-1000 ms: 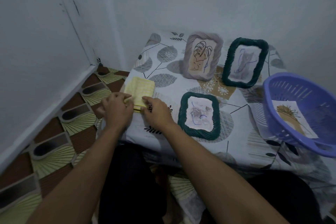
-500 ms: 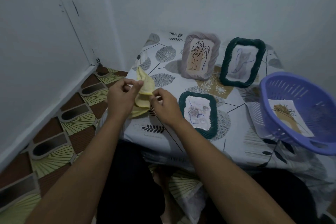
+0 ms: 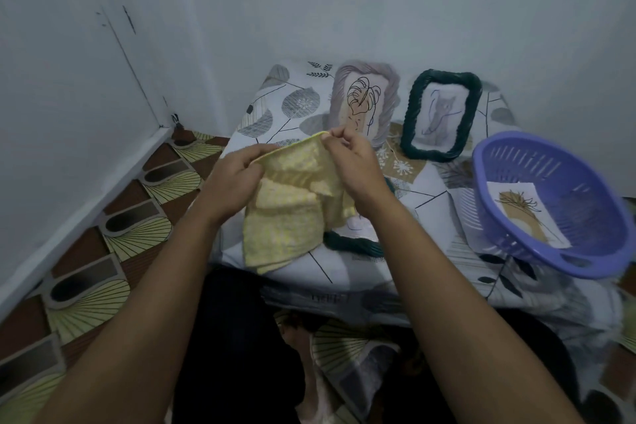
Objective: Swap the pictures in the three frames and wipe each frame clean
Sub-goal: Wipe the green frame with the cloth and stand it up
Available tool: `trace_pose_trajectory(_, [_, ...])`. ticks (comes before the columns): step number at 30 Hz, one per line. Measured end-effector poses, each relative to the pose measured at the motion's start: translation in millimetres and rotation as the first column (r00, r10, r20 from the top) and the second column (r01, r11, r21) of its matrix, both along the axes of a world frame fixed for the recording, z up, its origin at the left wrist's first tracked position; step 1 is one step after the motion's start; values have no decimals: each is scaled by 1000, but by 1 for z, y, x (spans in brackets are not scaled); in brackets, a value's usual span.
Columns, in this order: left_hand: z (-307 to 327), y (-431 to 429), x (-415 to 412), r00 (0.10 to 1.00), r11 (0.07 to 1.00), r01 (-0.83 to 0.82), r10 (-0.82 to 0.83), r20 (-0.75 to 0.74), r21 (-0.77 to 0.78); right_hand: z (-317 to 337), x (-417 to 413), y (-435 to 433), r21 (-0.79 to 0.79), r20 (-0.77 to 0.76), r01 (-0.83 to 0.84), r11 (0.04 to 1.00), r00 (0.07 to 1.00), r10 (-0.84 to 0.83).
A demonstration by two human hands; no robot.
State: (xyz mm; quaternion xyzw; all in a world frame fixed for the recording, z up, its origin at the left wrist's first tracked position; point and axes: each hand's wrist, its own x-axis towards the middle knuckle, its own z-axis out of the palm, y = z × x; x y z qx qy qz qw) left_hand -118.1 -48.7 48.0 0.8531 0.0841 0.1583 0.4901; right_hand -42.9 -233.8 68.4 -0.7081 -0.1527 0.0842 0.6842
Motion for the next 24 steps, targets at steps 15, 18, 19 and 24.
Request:
trace_pose_trajectory(15, [-2,-34,24,918,710,-371,378,-121,-598,-39,16,-15,-223,-28,33,974,999,-40])
trace_pose_trajectory(18, [-7,-34,28,867,695,-477,471,-160,-538,-58,16,-32,-394,-18,154,906,984,-175])
trace_pose_trajectory(19, [-8,-38,28,864,707,-488,476,-166,-512,-62,17,-38,-484,24,214,848,972,-232])
trace_pose_trajectory(24, [-21,-67,29,907,851,-420,390,-155,-315,-77,18,-74,-822,132,300,484,927,-351])
